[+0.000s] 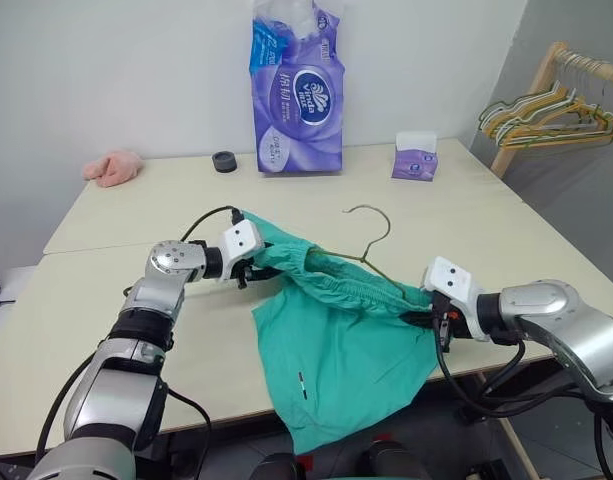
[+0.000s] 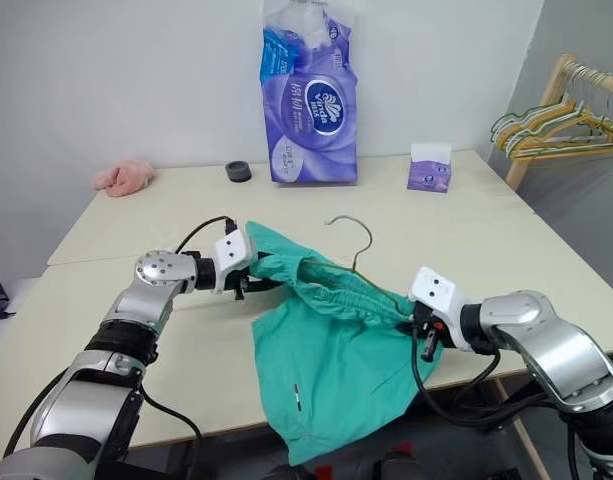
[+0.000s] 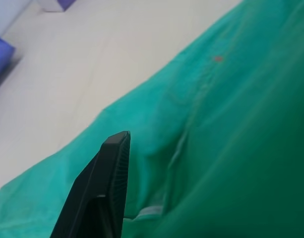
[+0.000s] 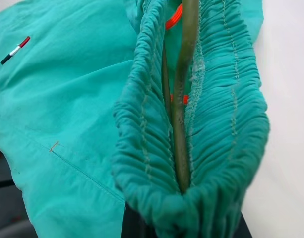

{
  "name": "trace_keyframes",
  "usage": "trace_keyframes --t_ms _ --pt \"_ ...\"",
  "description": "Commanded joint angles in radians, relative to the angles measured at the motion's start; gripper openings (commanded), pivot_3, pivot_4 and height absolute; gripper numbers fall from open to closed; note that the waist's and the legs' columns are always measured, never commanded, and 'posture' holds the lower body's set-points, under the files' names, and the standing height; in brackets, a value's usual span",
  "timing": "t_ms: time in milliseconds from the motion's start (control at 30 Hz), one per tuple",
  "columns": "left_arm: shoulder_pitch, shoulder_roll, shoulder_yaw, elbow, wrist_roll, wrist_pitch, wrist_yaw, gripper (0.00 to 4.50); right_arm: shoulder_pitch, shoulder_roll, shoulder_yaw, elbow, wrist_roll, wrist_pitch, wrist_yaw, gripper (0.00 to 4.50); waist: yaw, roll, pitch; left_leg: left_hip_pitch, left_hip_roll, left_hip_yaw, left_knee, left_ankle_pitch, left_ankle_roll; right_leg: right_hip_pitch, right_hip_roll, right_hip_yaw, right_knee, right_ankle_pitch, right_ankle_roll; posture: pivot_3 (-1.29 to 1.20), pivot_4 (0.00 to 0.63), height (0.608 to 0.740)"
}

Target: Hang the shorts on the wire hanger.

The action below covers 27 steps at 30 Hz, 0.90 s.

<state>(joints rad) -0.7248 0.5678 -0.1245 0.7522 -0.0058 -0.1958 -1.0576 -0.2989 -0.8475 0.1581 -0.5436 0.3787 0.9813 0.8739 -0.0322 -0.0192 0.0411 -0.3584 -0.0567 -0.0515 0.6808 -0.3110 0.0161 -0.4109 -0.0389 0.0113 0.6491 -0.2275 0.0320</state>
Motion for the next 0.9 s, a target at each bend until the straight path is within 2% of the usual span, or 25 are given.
trace_keyframes --t_ms 33,100,200,333,500,633,900 --pt "-0.069 0.044 0.093 -0.014 -0.046 0.016 0.060 2.35 0.019 0.019 -0.127 -0.036 0.063 0.064 -0.044 0.00 -0.001 0.000 0.000 0.000 0.000 0.000 0.000 0.000 0.000 0.000 0.000 0.000 0.000 0.000 0.000 -0.12 0.015 0.740" --pt "-0.053 0.044 0.110 -0.078 -0.087 0.079 0.032 2.35 0.051 0.030 -0.190 -0.043 0.093 0.109 -0.069 0.00 0.000 0.000 0.000 0.000 0.000 0.000 0.000 0.000 0.000 0.000 0.000 0.000 0.000 0.000 0.000 -0.12 0.016 0.740" --pt "0.016 0.031 0.111 -0.266 -0.181 0.232 -0.049 2.35 0.107 0.045 -0.283 -0.043 0.115 0.194 -0.127 0.00 0.001 0.000 0.000 -0.001 0.000 0.000 0.000 0.000 0.000 0.000 0.000 0.000 -0.001 0.000 0.000 -0.12 0.017 0.740" --pt "0.116 0.008 0.074 -0.580 -0.323 0.463 -0.121 2.35 0.171 0.078 -0.435 -0.012 0.127 0.348 -0.213 0.00 0.002 0.000 0.000 -0.002 -0.001 0.000 0.000 -0.001 0.001 0.000 -0.001 0.000 -0.001 0.000 0.000 -0.14 0.019 0.740" --pt "0.164 -0.027 -0.001 -0.831 -0.444 0.639 -0.170 2.35 0.171 0.132 -0.639 0.001 0.100 0.525 -0.317 0.00 -0.002 0.002 0.000 -0.001 -0.001 0.001 0.000 -0.001 0.001 0.000 -0.001 0.001 -0.001 0.001 0.001 -0.18 0.030 0.740" --pt "0.142 -0.059 -0.026 -0.872 -0.488 0.691 -0.169 2.35 0.166 0.126 -0.737 -0.035 0.087 0.605 -0.359 0.00 -0.017 0.010 0.002 0.002 0.000 0.001 0.000 -0.001 0.001 0.004 0.000 0.002 -0.001 0.000 0.001 -0.23 0.042 0.740" --pt "0.093 -0.156 -0.121 -0.817 -0.424 0.602 -0.178 2.35 0.135 0.109 -0.963 0.013 0.034 0.633 -0.541 0.00 -0.072 0.015 0.007 0.004 -0.001 0.006 0.000 -0.002 0.004 0.006 0.002 0.005 -0.003 -0.001 0.003 -0.35 0.070 0.740"
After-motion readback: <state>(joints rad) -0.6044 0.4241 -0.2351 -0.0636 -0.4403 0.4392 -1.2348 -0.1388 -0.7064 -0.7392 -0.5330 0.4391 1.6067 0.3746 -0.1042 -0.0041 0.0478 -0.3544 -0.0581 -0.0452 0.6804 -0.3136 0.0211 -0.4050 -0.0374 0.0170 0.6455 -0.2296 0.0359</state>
